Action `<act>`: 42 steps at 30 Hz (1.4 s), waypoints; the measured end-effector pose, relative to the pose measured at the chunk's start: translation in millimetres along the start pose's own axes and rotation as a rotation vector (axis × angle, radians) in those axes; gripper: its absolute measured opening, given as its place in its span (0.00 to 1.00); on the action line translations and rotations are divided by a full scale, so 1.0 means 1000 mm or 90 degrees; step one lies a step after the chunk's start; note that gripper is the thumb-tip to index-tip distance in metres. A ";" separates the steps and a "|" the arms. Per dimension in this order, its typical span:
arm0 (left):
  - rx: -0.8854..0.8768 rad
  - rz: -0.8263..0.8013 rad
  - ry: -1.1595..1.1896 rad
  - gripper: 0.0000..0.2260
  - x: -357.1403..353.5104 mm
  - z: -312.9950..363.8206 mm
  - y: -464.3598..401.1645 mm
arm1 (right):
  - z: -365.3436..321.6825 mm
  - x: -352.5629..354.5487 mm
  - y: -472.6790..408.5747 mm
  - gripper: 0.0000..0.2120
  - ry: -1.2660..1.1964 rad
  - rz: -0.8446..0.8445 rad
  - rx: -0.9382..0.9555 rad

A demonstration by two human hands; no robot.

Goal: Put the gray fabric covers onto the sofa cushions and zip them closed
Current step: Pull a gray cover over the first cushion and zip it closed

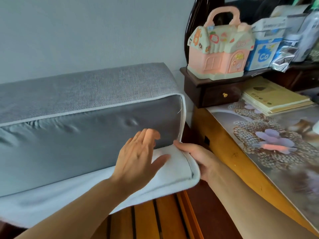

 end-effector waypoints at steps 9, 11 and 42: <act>-0.104 0.008 -0.068 0.31 0.006 0.034 -0.018 | -0.024 -0.020 0.006 0.12 -0.170 -0.038 0.033; -0.090 0.045 -0.066 0.25 0.004 0.036 -0.024 | -0.024 -0.021 0.006 0.12 -0.164 -0.034 0.032; -0.147 0.226 -0.079 0.09 0.017 0.010 -0.114 | 0.021 0.058 -0.064 0.08 0.116 0.383 0.059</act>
Point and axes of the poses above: each hand's wrist, its own y-axis away from the middle knuckle, its own x-axis out of the back of the hand, z = x × y, the point moved 3 cm from there along -y, towards the middle knuckle, and after that the axes turned 4 degrees about -y, right-handed, at the moved point
